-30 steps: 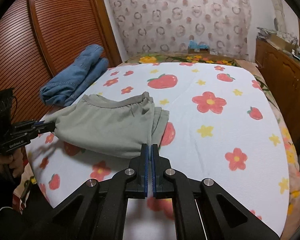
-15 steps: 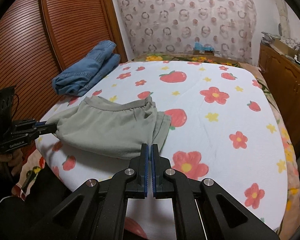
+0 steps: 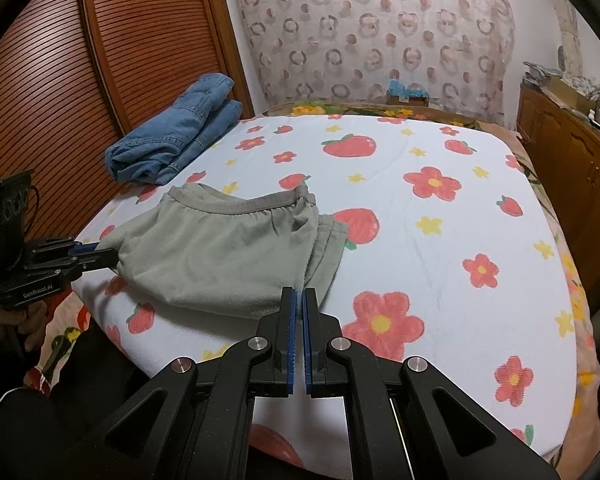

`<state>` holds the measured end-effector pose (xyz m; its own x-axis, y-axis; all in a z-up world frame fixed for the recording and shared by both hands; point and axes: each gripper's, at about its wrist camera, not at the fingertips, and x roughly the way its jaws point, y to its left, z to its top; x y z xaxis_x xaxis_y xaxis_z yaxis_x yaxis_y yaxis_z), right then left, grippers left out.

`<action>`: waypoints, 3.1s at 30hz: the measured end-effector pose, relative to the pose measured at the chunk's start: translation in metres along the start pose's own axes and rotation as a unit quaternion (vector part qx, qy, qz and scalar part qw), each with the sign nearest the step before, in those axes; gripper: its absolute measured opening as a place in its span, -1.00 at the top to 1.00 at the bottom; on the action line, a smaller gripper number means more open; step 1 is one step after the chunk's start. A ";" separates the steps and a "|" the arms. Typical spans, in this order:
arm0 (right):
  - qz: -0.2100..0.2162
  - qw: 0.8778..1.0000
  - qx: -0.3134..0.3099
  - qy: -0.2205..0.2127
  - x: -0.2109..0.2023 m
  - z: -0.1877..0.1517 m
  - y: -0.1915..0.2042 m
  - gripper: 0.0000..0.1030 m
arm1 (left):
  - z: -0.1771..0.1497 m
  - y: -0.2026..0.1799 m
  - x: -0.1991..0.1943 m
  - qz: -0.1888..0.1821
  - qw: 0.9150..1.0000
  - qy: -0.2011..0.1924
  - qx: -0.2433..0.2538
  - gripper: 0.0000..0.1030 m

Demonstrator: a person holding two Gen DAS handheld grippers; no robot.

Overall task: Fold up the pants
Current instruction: 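Open the left gripper and withdraw it from the folded pants, then open both grippers and lower them onto the folded grey-green pants, then close the left gripper on the pants edge while the right gripper grasps beside it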

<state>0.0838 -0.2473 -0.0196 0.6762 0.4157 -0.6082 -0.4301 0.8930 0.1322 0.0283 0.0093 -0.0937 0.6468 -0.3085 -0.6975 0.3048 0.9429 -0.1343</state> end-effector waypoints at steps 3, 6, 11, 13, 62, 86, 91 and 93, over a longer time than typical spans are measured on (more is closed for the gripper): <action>-0.001 1.000 -0.001 -0.011 -0.007 0.002 0.002 0.95 | 0.001 0.000 -0.001 0.003 1.000 0.000 0.000 0.70; -0.002 1.000 -0.004 -0.019 -0.010 0.003 0.005 0.93 | 0.003 0.001 -0.001 0.007 1.000 -0.001 0.000 0.63; -0.006 1.000 -0.004 -0.013 0.002 0.005 0.007 0.63 | 0.006 0.007 -0.001 0.012 1.000 -0.011 -0.008 0.01; -0.002 1.000 -0.003 -0.011 0.010 0.006 0.008 0.39 | 0.008 0.011 -0.001 0.015 1.000 -0.014 -0.013 -0.33; -0.065 0.997 -0.024 0.034 0.098 0.031 0.021 -0.53 | 0.051 0.054 0.072 0.029 0.997 0.023 -0.068 -0.11; -0.065 0.997 -0.024 0.034 0.098 0.031 0.021 -0.53 | 0.056 0.043 0.064 -0.006 0.998 -0.010 -0.054 0.56; -0.065 0.997 -0.023 0.034 0.098 0.031 0.020 -0.53 | 0.055 0.042 0.061 -0.004 0.998 -0.014 -0.053 0.63; -0.064 0.997 -0.023 0.035 0.098 0.031 0.020 -0.53 | 0.055 0.041 0.059 -0.004 0.998 -0.020 -0.053 0.65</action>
<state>0.1600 -0.1829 -0.0522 0.6844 0.2845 -0.6713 -0.3715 0.9283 0.0147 0.1169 0.0226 -0.1014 0.6736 -0.3182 -0.6671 0.2356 0.9479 -0.2143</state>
